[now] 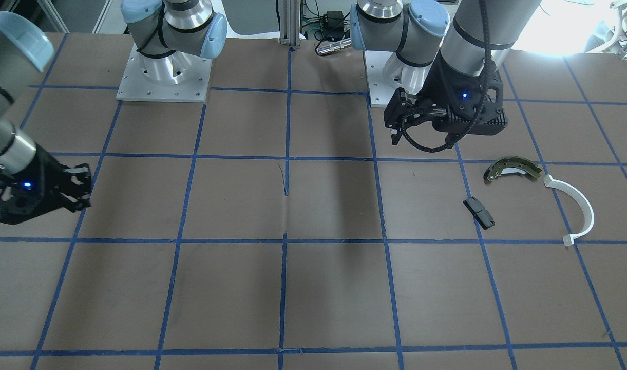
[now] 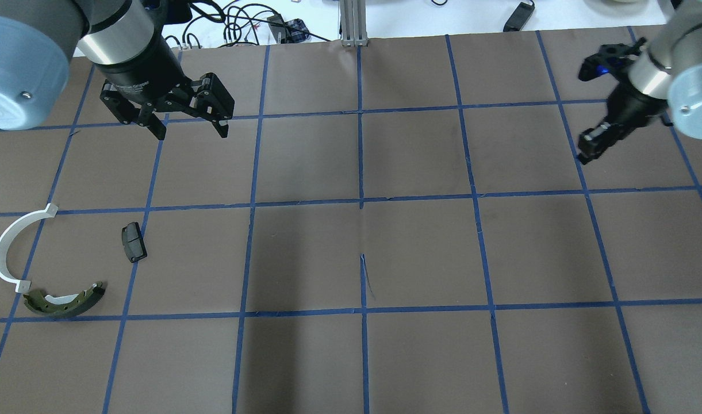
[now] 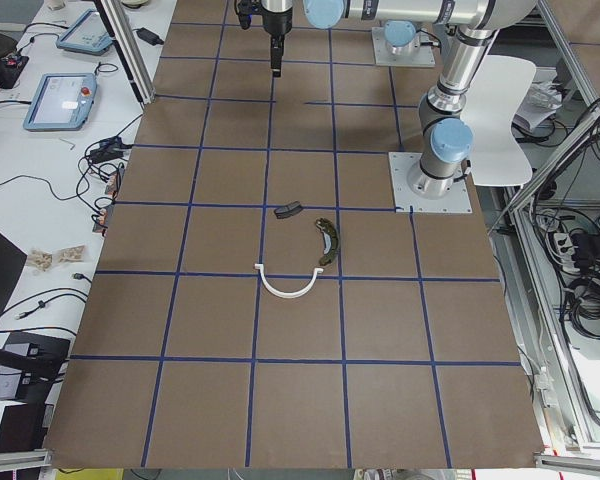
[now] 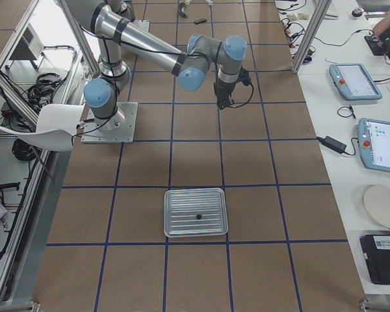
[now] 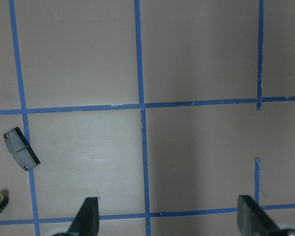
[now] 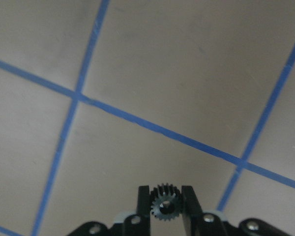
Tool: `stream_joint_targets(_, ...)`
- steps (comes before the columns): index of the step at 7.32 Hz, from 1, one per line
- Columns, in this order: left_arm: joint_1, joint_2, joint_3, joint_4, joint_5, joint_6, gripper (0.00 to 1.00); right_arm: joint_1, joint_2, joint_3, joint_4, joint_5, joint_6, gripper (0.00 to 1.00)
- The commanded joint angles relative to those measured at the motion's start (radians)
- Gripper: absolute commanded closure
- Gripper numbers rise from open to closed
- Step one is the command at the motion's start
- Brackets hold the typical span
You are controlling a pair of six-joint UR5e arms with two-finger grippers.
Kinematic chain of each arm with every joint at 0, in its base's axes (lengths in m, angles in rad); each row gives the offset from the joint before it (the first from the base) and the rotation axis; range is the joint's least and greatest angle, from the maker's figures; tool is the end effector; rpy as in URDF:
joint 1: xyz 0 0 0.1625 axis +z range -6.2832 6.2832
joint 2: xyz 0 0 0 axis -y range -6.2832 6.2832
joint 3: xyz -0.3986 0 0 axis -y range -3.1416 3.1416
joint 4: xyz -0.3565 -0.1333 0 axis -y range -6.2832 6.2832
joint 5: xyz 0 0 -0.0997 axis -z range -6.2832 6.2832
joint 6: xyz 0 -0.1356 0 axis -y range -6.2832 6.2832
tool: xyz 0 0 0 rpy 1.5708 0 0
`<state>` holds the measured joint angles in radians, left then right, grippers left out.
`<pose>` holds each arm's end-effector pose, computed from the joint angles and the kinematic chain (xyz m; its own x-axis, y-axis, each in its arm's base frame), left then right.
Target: Place bearing gear from tray to pile
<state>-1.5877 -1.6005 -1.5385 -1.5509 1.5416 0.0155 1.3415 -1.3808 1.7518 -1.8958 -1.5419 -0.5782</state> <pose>-0.1452 -0.4687 0.4286 -0.9990 0.0330 0.0288 0.0324 0.9992 -0.0229 0.0198 -0.5190 0.2847 -0.9390 -0.3403 -0.0493 -0.3417 0.9395 0.0227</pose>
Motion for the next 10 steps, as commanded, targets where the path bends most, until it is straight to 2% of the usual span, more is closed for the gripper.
stream_joint_targets(1,0.0,0.001,0.0,0.0,0.0,0.003,0.0,0.264,0.076,-0.001,-0.153,0.035,0.619,0.81)
stream_joint_targets(2,0.0,0.001,0.0,0.0,0.0,0.003,0.0,0.388,0.139,-0.005,-0.245,0.019,0.75,0.81)
stream_joint_targets(3,0.0,0.001,0.0,0.0,0.0,0.003,0.0,0.465,0.173,-0.011,-0.265,0.017,0.847,0.79)
stream_joint_targets(4,0.0,0.001,0.0,0.0,0.0,0.003,0.0,0.494,0.196,-0.008,-0.288,0.032,0.968,0.79)
stream_joint_targets(8,0.0,-0.002,0.0,0.0,0.0,0.003,0.0,0.596,0.314,-0.011,-0.381,0.034,1.083,0.76)
stream_joint_targets(9,0.0,-0.001,-0.002,0.0,0.0,0.003,0.0,0.596,0.319,-0.006,-0.384,0.034,1.083,0.68)
stream_joint_targets(10,0.0,-0.001,-0.003,0.0,0.0,0.003,0.0,0.599,0.327,-0.008,-0.384,0.029,1.081,0.25)
